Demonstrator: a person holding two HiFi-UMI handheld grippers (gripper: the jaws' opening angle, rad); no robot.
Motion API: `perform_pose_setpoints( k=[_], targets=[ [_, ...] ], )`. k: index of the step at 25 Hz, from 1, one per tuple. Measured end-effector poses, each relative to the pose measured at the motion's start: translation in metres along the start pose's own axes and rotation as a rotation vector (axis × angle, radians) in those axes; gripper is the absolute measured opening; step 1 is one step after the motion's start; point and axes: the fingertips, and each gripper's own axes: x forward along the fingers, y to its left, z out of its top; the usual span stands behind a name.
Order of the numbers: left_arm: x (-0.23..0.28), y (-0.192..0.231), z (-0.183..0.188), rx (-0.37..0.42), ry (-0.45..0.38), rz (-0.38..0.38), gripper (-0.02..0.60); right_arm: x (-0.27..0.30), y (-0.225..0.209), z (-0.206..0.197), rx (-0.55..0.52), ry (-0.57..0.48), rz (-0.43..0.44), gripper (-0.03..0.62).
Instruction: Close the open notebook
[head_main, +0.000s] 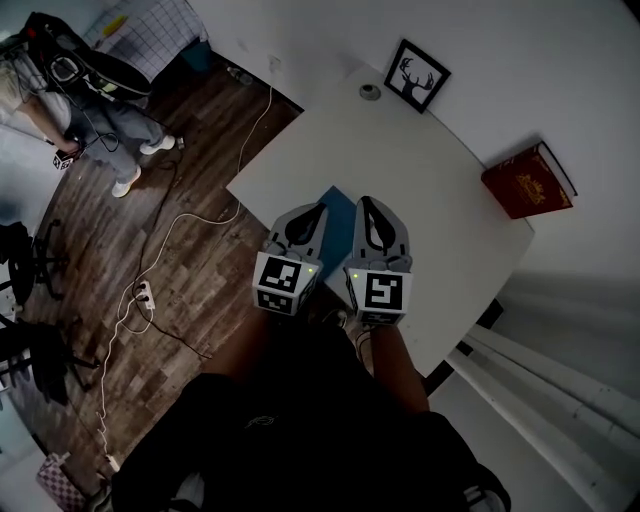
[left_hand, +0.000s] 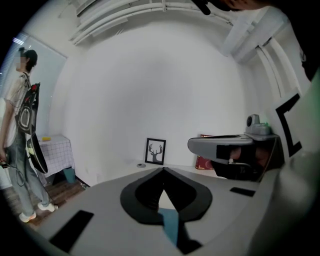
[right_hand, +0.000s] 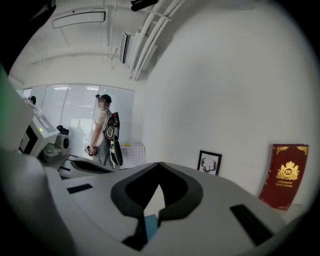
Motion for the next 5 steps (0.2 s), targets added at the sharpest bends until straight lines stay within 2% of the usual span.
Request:
perform_pose_setpoints(
  k=[5],
  targets=[
    [-0.0109, -0.0101, 0.0097, 0.0, -0.036, -0.002, 0.002, -0.0084, 0.0087, 0.0006, -0.002, 0.009, 0.026, 0.021]
  ],
)
